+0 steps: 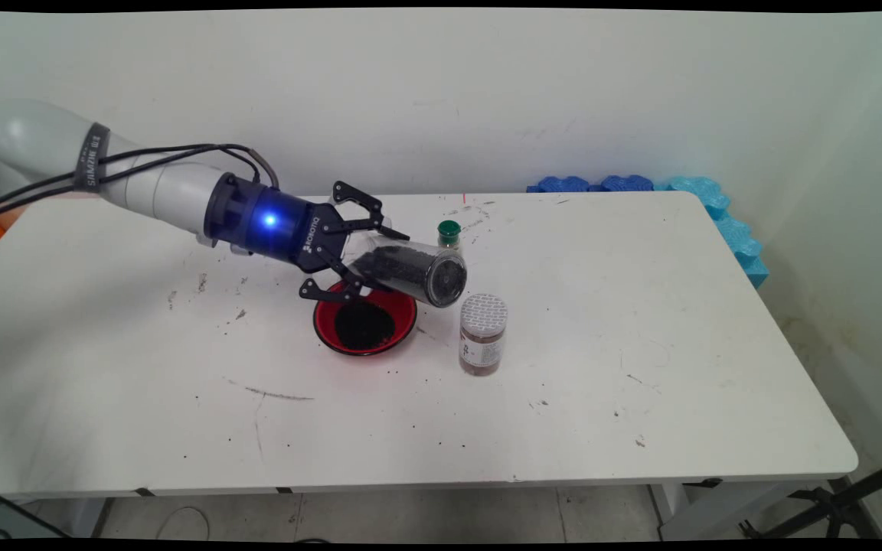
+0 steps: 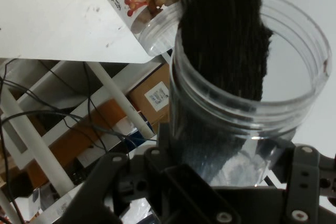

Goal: Pour the black seasoning powder in the red bowl

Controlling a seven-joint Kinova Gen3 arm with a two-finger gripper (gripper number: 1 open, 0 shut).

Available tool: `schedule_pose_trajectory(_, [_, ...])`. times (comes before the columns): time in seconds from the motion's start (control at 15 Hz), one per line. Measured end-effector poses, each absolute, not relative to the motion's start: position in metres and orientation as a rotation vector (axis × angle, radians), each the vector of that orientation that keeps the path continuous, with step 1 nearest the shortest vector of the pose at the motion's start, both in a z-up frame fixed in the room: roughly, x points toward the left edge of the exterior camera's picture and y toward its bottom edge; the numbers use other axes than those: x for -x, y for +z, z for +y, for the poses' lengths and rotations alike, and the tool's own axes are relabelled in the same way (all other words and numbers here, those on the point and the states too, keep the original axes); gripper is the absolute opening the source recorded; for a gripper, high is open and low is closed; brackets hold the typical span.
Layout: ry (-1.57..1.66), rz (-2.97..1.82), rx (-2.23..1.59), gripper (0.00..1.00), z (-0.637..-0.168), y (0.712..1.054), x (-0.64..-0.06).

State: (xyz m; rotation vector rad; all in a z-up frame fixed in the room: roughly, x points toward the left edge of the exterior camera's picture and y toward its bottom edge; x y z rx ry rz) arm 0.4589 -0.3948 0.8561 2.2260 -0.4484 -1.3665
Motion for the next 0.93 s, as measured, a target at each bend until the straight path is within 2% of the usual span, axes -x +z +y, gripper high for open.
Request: schedule_pose_trajectory(0.93, [-1.312, -0.586, -2.169, 0.00, -0.3950, 0.8559, -0.4592])
